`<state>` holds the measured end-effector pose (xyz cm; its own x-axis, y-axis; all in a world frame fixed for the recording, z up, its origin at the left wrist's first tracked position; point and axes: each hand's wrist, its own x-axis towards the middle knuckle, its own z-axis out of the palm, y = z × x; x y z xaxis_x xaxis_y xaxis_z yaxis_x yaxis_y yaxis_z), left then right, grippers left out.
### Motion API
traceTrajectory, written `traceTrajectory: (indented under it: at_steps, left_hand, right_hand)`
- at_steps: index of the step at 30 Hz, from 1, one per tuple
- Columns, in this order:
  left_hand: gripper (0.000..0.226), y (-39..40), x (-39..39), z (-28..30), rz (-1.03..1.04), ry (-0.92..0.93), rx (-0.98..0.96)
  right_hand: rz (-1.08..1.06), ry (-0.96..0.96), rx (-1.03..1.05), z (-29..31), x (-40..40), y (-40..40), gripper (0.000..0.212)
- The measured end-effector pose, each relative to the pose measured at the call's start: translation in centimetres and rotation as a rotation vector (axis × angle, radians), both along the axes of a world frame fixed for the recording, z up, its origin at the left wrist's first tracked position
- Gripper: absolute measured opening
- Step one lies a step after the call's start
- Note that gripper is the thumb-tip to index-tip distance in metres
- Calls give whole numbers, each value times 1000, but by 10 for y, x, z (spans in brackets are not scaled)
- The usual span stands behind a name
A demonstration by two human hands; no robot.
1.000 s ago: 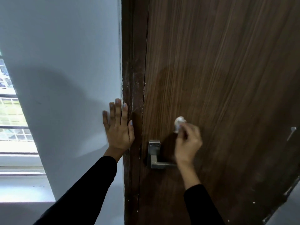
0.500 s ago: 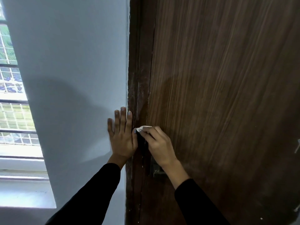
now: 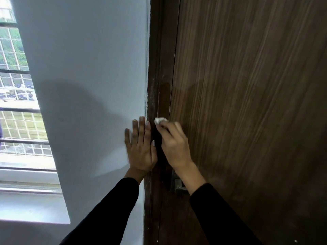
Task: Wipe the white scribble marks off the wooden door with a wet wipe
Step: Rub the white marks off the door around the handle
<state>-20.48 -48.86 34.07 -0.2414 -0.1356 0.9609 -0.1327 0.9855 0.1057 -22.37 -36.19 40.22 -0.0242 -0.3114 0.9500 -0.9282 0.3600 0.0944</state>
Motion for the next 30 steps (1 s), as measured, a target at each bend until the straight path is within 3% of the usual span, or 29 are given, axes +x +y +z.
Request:
traceTrajectory:
  at_steps: [3,5,7,11,13,15,18,20,25,30]
  left_hand:
    - [61,0,1,-1,1,-18,3]
    - [61,-1,1,0,12,-25,-2]
    - [62,-2,0,-1,13,-30,-5]
    - [63,-1,-2,-1,24,-1,-7]
    - [63,-1,-3,-2,36,6,-13]
    - [64,-1,-3,-2,42,10,-21]
    - [64,-2,-2,-1,42,7,-29]
    - [63,-2,-2,-2,44,8,-44]
    - [62,-5,-4,-4,57,28,-68]
    - [62,-6,-8,-6,56,66,-75]
  right_hand:
    - [-19,72,206,-24,-4,16,20]
    - [-44,91,223,-15,-11,29,23]
    - [-101,74,46,4,-22,49,27]
    - [-217,-192,-583,37,-46,103,23]
    - [-273,-273,-685,32,-44,104,28]
    - [-250,-203,-487,11,-32,85,33]
    - [-149,-28,-31,-30,-20,68,28]
    - [-128,-49,27,-39,-29,83,29]
    - [-340,-253,-389,-56,-68,169,31]
    - [-487,-672,-684,-140,-67,192,22]
